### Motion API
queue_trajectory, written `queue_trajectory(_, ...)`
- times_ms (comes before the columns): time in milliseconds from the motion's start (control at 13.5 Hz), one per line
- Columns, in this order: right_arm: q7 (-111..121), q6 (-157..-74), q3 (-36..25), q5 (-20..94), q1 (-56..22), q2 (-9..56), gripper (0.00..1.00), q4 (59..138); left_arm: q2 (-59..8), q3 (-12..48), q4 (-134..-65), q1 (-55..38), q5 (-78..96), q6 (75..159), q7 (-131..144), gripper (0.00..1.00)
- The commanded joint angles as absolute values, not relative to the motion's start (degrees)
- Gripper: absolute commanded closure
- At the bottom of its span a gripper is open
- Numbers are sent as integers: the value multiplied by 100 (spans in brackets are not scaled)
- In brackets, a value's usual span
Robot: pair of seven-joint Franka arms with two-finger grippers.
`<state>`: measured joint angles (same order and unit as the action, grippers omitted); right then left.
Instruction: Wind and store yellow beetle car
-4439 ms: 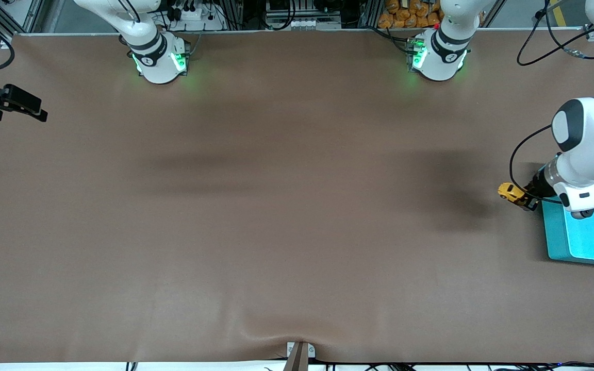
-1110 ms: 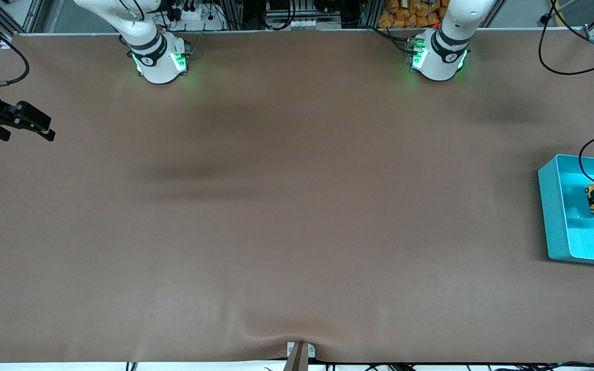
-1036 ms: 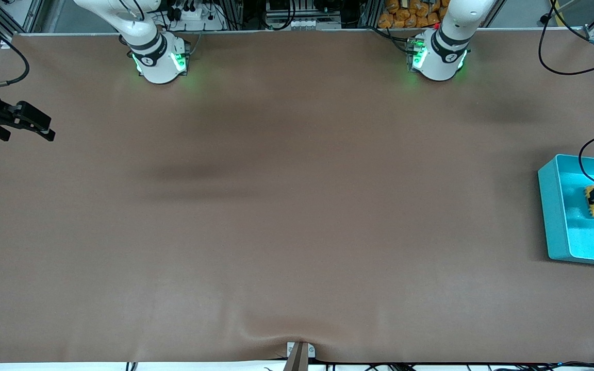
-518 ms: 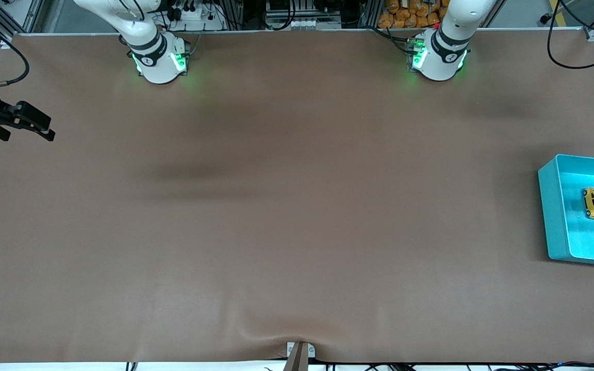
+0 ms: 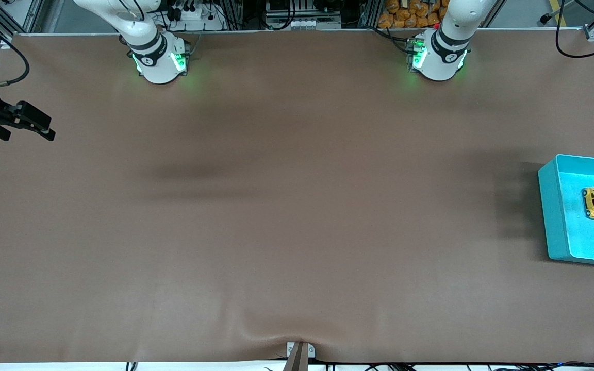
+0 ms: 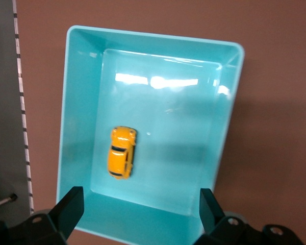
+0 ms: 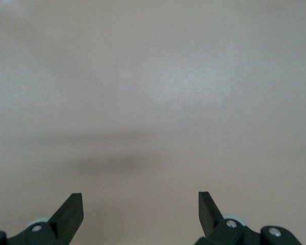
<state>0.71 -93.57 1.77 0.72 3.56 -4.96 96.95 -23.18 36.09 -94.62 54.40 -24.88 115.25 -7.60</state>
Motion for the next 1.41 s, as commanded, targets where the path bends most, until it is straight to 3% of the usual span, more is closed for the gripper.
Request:
queue_trajectory(0,114,-9308,149,-35,290,-536,0,9677,-1873,3744,-9659,5354,-1988,11128,-318,0)
queue_trajectory(370,114,-9308,149,-26,299,-536,0,9686,-1390,3394,-9659,3976,-1610,10451,790,0)
queue_trajectory(888,114,-9325,149,-35,290,-536,0,9668,-291,1356,-9615,1067,-634,9800,1002,0)
queue_trajectory(1332,114,-9316,149,-26,290,-536,0,9668,176,905,-9475,299,-598,9133,545,0)
